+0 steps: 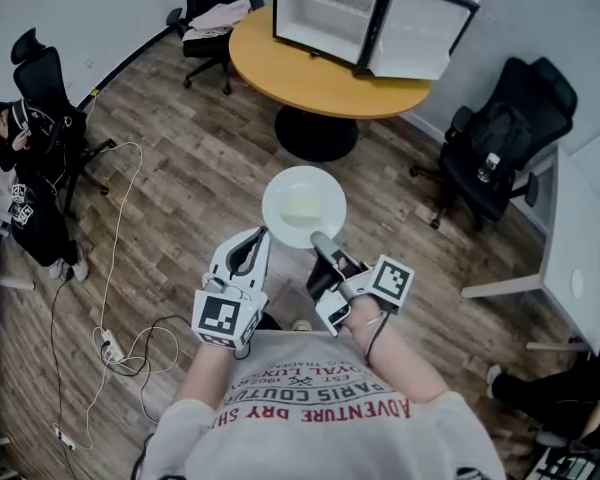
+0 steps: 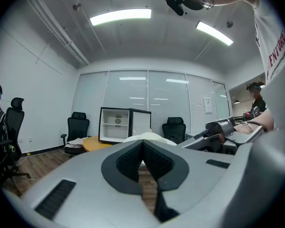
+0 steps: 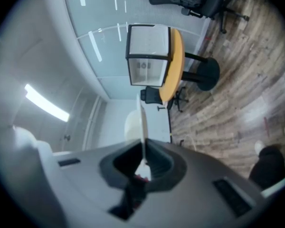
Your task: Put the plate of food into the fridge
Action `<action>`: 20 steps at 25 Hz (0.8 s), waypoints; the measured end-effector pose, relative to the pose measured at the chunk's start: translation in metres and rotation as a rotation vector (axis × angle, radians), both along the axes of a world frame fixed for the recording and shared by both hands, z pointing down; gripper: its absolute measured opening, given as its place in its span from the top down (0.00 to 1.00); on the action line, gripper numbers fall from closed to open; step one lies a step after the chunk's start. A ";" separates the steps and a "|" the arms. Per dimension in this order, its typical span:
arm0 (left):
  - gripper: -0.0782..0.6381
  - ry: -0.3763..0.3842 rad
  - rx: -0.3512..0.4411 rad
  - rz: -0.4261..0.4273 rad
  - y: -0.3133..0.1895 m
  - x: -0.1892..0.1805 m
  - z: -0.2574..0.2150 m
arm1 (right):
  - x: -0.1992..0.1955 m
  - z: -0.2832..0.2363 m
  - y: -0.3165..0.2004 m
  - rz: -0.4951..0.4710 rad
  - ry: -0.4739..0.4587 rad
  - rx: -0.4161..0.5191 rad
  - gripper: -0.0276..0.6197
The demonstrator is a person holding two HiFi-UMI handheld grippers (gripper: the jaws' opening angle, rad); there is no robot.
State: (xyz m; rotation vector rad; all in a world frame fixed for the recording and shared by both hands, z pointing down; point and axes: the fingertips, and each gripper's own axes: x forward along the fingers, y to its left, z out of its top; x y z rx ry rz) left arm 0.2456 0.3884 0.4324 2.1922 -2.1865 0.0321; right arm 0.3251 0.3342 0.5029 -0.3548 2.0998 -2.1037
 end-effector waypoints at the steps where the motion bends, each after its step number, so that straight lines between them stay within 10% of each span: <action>1: 0.85 0.000 -0.002 0.005 -0.001 -0.005 0.001 | -0.005 0.001 -0.001 0.003 0.001 0.000 0.90; 20: 0.85 0.022 -0.012 0.100 -0.027 -0.178 -0.002 | -0.161 -0.005 -0.024 0.135 -0.009 -0.010 0.90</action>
